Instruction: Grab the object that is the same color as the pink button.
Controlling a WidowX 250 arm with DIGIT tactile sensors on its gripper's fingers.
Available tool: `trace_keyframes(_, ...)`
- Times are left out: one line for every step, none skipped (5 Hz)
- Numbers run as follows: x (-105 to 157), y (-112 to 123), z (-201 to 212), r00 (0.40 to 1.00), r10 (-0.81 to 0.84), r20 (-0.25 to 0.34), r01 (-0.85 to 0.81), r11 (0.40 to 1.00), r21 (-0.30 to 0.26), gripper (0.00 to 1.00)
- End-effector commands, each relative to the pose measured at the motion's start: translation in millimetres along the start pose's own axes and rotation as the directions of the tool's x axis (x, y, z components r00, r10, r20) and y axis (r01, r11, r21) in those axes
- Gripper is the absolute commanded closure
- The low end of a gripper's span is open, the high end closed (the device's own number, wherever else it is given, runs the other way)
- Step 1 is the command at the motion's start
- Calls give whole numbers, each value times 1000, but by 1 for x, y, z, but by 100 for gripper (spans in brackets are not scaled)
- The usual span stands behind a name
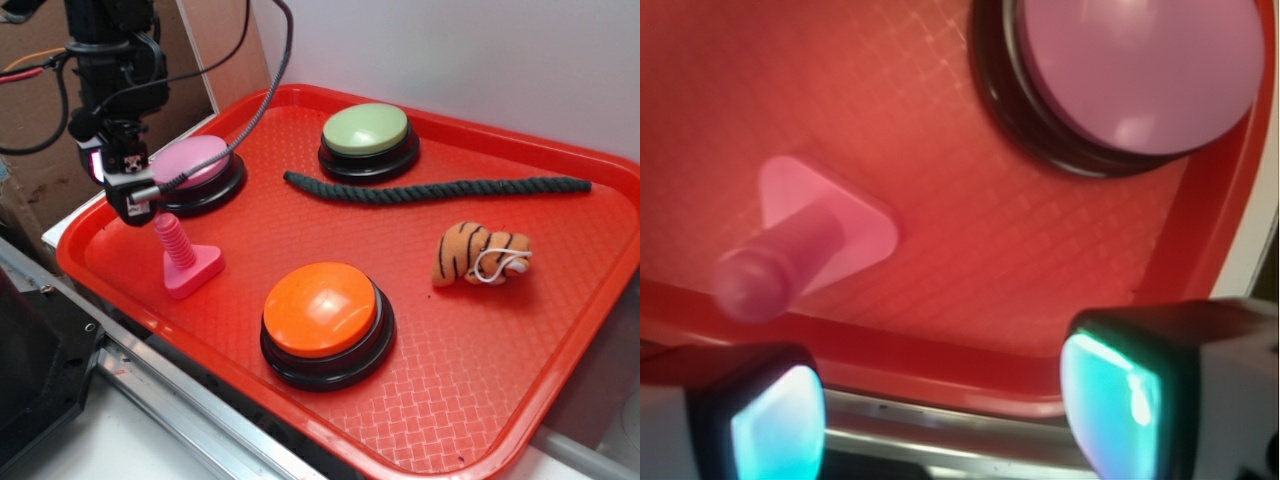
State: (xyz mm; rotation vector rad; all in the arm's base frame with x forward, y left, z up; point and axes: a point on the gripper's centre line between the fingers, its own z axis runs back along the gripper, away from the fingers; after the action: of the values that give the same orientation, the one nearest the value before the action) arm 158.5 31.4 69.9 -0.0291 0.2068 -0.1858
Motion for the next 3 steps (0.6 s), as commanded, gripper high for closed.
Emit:
trace_keyframes(12,-26,5,996,-70,52,69,997,22,0)
trace_keyframes(26,-45,-12,992,-123,17,122,991,49,0)
trace_keyframes(28,-46,-25,991,-132,-8,132,991,35,0)
